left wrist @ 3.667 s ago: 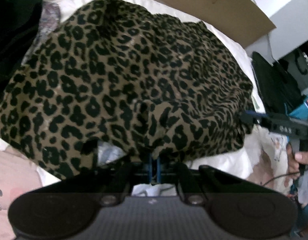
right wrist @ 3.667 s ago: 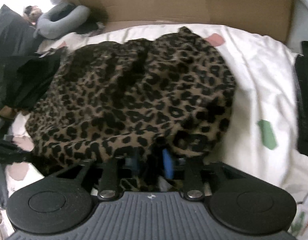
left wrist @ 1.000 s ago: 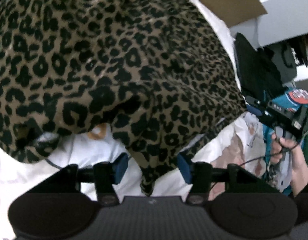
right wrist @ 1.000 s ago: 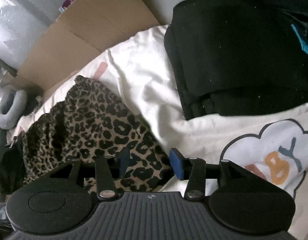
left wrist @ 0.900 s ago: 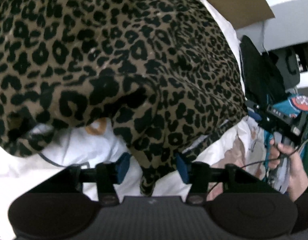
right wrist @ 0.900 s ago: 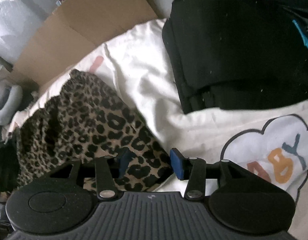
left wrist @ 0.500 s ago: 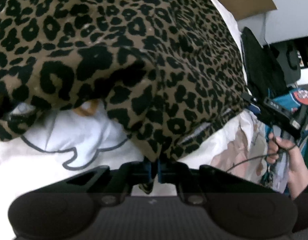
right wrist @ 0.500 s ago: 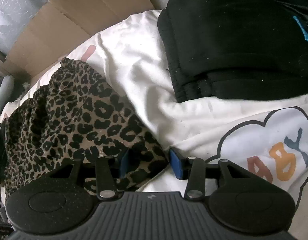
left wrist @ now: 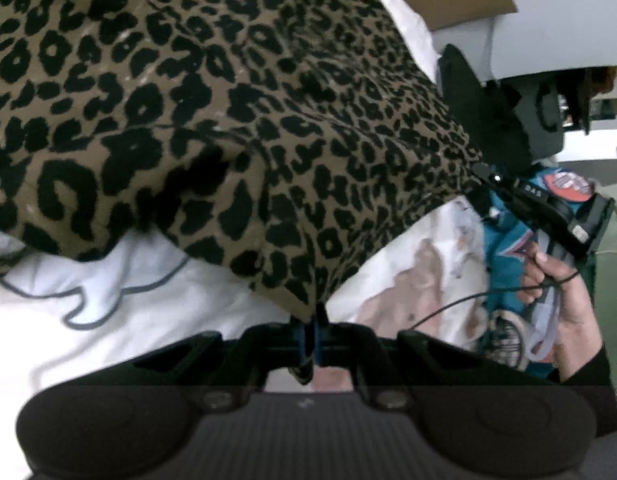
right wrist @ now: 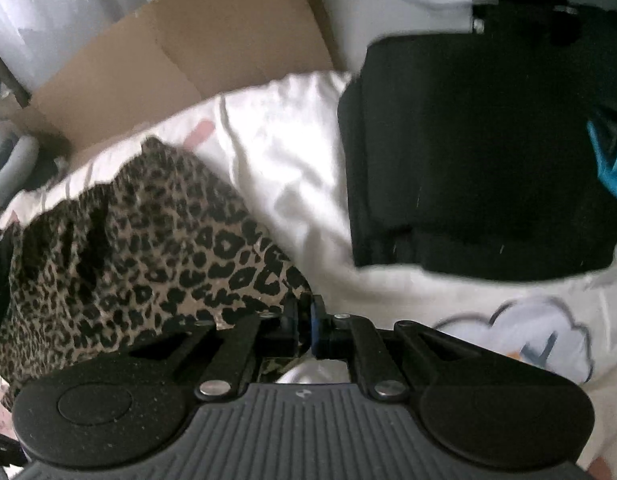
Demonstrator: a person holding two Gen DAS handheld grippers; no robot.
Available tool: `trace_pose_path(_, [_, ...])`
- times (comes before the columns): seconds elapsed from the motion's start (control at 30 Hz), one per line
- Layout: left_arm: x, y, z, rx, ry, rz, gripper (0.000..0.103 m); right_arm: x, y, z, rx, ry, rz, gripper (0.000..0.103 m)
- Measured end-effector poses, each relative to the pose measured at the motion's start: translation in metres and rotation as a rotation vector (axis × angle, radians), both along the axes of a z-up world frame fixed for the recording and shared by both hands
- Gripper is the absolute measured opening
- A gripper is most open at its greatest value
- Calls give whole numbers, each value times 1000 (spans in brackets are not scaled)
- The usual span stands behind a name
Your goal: Fold clothes
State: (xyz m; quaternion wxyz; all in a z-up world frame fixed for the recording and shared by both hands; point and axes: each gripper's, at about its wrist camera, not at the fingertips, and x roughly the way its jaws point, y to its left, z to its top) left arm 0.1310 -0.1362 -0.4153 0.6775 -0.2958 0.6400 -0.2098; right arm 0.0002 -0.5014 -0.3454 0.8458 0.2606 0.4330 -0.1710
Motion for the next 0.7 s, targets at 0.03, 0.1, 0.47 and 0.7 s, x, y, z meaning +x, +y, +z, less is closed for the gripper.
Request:
trace_pose_path(0.03, [1,-2,1,-9,-1,0,4,1,-3,6,-11,-7,2,3])
trace_pose_path(0.1, [4,-8,1,-27,1,-5,4,4,-8,18,-32,-20,7,3])
trace_pose_path(0.47, [15,-44,-6,-17,-21,-69,4,11,-30,30,-107,14,7,3])
trace_pose_path(0.7, [8,-43,1,40,-22,-131,20,4,-31,-2,-44,99,-95,10])
